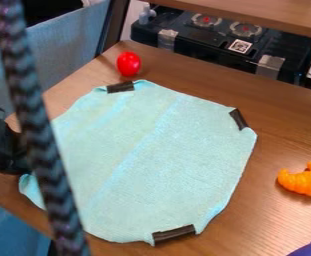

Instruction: Fold the cloth from bottom left to top right

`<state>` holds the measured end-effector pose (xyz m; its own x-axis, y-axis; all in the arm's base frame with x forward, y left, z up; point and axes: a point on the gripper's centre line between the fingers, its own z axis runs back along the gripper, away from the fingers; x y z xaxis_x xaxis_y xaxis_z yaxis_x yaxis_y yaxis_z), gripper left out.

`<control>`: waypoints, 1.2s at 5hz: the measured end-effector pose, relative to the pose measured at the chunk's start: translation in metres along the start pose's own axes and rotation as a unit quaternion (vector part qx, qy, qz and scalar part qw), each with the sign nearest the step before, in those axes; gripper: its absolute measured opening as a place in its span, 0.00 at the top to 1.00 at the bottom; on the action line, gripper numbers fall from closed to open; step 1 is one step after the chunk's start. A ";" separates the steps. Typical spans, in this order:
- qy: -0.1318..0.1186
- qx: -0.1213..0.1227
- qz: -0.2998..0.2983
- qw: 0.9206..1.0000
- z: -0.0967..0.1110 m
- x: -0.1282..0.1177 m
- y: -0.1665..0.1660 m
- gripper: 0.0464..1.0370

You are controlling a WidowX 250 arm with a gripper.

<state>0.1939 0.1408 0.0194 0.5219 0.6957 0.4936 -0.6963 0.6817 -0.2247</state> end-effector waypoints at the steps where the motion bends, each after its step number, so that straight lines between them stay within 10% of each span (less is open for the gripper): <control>1: 0.003 -0.011 -0.002 1.000 0.003 0.000 -0.004 0.98; 3: -0.013 -0.068 0.029 0.997 0.037 0.033 -0.054 0.99; 6: 0.009 -0.023 0.054 0.998 -0.003 0.033 -0.151 0.99</control>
<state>0.3178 0.0621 0.0673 0.4539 0.7700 0.4485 -0.7259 0.6114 -0.3151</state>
